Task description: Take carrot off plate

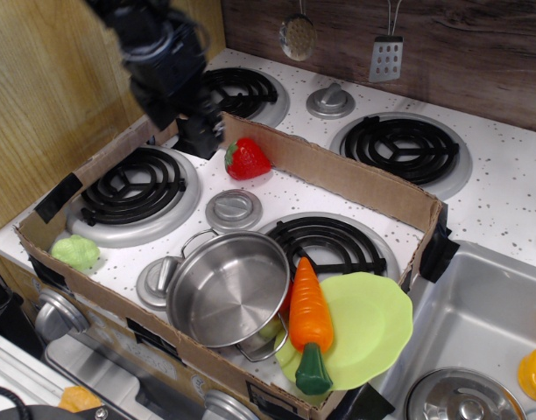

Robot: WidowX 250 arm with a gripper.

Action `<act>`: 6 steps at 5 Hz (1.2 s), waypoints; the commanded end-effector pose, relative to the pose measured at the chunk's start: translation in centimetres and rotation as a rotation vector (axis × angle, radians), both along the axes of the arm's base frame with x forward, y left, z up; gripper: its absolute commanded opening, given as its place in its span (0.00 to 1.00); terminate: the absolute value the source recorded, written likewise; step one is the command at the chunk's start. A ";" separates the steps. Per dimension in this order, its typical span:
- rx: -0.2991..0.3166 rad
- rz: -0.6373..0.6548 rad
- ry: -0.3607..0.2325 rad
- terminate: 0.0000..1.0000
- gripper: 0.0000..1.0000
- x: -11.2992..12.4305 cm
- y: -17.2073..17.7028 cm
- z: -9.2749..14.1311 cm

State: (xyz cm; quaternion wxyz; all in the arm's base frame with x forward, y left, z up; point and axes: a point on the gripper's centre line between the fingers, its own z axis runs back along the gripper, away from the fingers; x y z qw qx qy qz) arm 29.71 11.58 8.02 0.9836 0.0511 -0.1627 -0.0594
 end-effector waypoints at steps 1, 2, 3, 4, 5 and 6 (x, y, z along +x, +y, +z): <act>-0.041 0.323 0.056 0.00 1.00 0.3 -3.9 4.5; -0.083 0.448 0.110 0.00 1.00 -0.3 -7.3 4.6; -0.091 0.549 0.124 0.00 1.00 -1.5 -10.9 5.1; -0.112 0.652 0.112 0.00 1.00 -4.1 -13.7 4.7; -0.075 0.763 0.096 0.00 1.00 -6.8 -16.3 3.5; -0.090 0.818 0.086 0.00 1.00 -8.4 -17.5 1.6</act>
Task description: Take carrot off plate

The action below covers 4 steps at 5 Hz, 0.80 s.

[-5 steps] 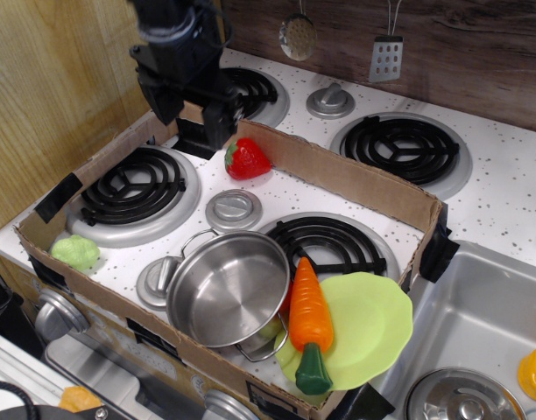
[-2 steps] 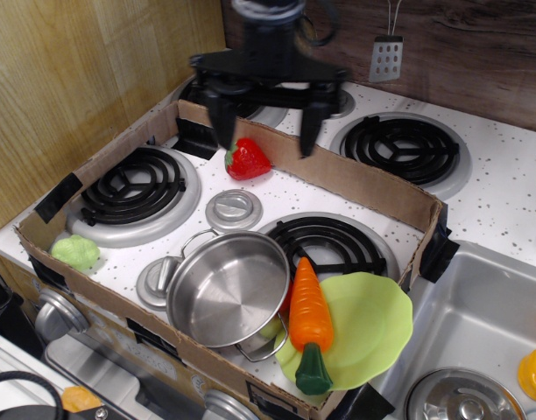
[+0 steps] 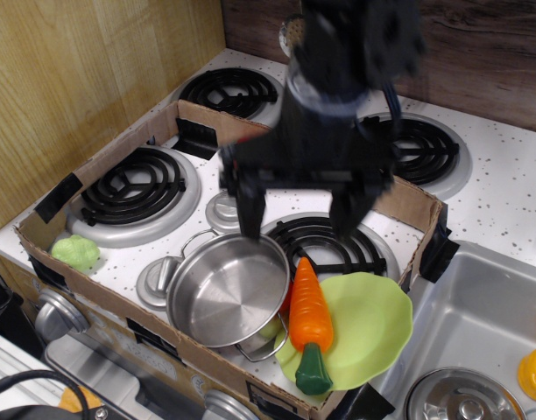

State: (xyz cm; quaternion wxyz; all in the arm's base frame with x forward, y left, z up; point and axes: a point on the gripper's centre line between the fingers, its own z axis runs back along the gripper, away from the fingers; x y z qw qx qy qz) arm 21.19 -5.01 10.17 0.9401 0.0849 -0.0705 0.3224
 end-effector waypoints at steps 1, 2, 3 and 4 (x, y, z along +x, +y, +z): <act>-0.053 0.035 -0.074 0.00 1.00 -0.3 -0.8 -2.2; -0.089 0.033 -0.108 0.00 1.00 -0.1 -0.6 -3.9; -0.130 0.039 -0.142 0.00 1.00 0.1 -0.7 -5.3; -0.136 0.054 -0.148 0.00 1.00 0.2 -1.4 -5.4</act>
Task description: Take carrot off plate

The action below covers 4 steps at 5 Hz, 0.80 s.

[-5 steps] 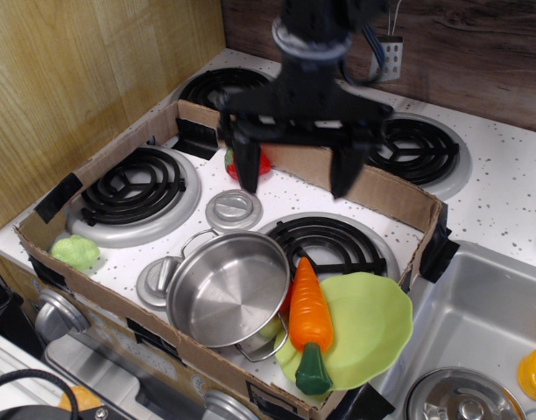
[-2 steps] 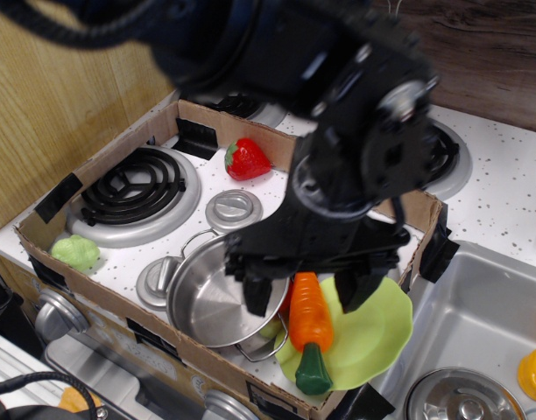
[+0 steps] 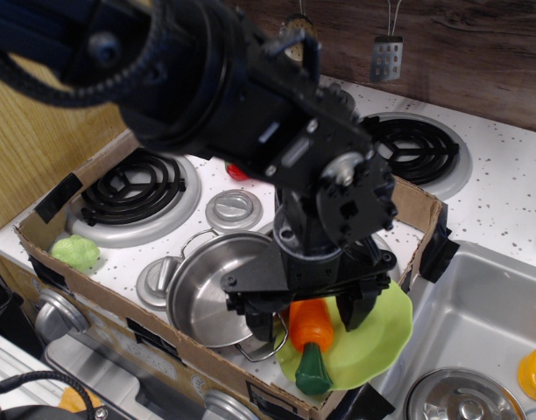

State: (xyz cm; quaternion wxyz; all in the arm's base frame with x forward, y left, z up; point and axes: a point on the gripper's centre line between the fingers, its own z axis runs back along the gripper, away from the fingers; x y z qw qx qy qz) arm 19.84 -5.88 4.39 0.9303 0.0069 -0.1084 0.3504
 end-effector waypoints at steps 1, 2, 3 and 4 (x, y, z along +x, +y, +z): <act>-0.024 0.015 -0.032 0.00 1.00 1.3 -0.8 -0.2; -0.036 0.025 -0.040 0.00 0.00 1.4 -0.9 -0.3; -0.031 0.026 -0.025 0.00 0.00 1.6 -0.9 0.5; -0.033 0.024 -0.012 0.00 0.00 2.0 -1.1 1.5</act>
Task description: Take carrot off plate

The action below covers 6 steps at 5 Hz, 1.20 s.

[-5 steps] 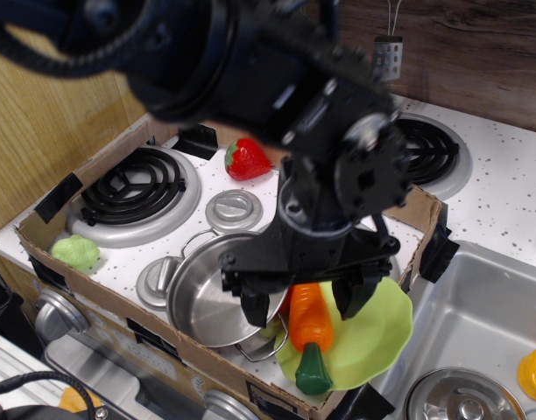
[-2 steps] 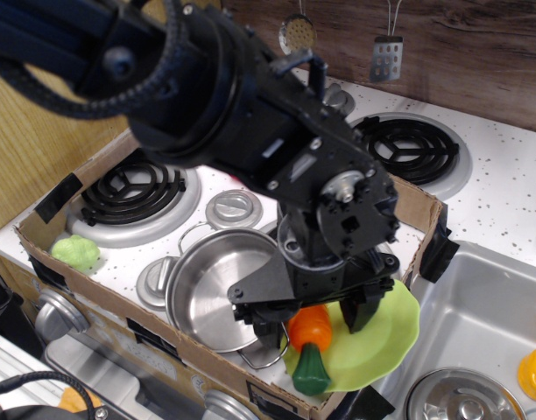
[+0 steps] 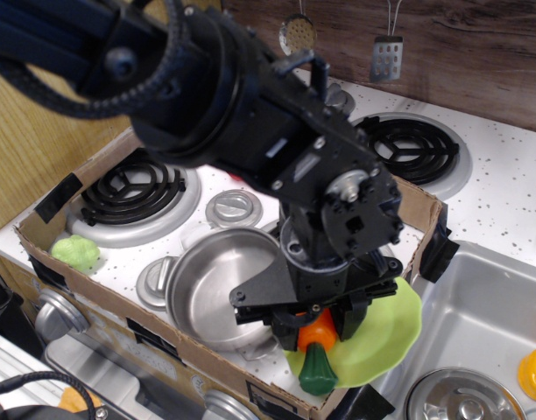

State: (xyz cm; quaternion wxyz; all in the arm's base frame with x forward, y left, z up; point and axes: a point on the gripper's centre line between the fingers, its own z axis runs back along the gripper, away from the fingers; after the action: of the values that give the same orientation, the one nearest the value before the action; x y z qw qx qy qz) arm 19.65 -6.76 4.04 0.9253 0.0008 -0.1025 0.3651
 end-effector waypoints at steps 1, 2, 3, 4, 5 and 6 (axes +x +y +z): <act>-0.005 -0.004 0.000 0.00 0.00 2.5 -0.5 3.8; -0.007 -0.024 0.002 0.00 0.00 3.3 0.0 5.3; 0.070 -0.128 -0.002 0.00 0.00 5.3 2.9 6.7; 0.147 -0.277 -0.039 0.00 0.00 8.3 6.3 8.5; 0.271 -0.435 -0.088 0.00 0.00 10.3 9.7 8.9; 0.335 -0.492 -0.099 0.00 0.00 11.0 13.1 8.2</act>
State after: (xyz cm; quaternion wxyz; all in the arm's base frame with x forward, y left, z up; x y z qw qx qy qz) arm 28.91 7.97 10.59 0.9682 0.1158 -0.1917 0.1113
